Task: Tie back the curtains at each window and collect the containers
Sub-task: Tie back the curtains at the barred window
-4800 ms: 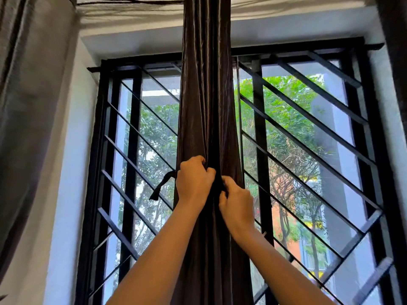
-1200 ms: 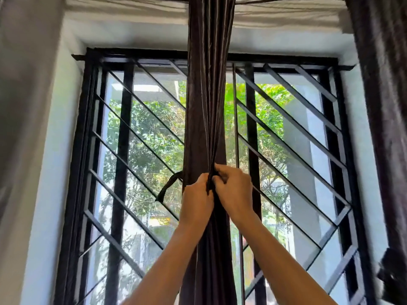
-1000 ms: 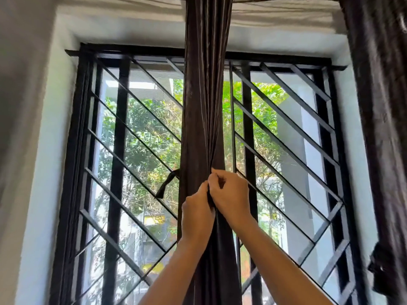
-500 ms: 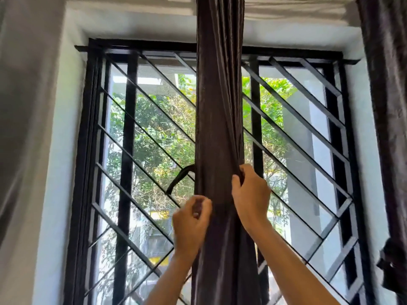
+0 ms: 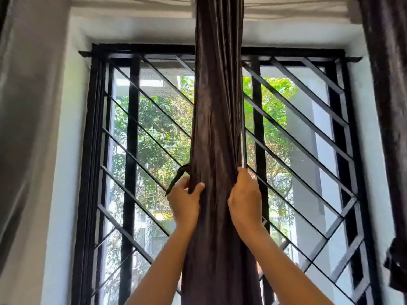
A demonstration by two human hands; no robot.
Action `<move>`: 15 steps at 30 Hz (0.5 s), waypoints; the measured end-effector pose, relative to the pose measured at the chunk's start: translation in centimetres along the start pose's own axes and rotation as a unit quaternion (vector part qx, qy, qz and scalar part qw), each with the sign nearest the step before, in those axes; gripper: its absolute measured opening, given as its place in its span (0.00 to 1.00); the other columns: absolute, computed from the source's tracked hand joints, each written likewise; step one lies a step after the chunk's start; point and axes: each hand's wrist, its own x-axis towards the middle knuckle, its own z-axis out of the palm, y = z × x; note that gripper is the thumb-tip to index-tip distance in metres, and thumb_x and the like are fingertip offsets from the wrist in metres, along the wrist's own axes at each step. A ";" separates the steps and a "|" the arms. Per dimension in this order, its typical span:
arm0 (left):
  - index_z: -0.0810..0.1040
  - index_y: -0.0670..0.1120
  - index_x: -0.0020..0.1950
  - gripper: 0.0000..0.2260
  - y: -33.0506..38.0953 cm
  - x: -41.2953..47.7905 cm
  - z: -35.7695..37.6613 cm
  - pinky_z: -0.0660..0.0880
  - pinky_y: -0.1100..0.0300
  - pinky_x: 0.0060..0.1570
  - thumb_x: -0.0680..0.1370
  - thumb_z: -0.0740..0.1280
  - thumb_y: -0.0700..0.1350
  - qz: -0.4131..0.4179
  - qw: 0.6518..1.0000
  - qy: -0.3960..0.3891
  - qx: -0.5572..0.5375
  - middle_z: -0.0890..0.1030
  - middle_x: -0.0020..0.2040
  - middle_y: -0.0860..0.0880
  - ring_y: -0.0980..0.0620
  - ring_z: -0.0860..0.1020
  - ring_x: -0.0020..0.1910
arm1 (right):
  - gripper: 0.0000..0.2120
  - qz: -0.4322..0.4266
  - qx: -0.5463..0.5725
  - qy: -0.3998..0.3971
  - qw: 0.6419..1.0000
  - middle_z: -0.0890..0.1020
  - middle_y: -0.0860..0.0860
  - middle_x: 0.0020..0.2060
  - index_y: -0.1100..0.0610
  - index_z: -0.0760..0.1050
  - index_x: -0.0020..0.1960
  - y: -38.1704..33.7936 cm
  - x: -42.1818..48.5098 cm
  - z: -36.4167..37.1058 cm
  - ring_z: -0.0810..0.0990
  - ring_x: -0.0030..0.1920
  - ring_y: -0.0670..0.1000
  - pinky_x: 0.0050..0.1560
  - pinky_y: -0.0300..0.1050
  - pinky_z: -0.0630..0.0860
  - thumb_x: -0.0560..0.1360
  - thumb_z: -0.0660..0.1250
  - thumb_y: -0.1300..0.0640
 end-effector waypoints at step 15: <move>0.75 0.43 0.66 0.17 3.1 -4.6 2.6 0.61 0.84 0.52 0.78 0.62 0.34 0.139 0.990 -0.037 0.008 0.80 0.59 0.46 0.56 0.76 0.54 | 0.28 -0.013 0.015 -0.071 0.997 0.79 0.59 0.43 0.60 0.59 0.75 0.2 -0.2 -1.5 0.77 0.44 0.60 0.42 0.48 0.71 0.75 0.60 0.65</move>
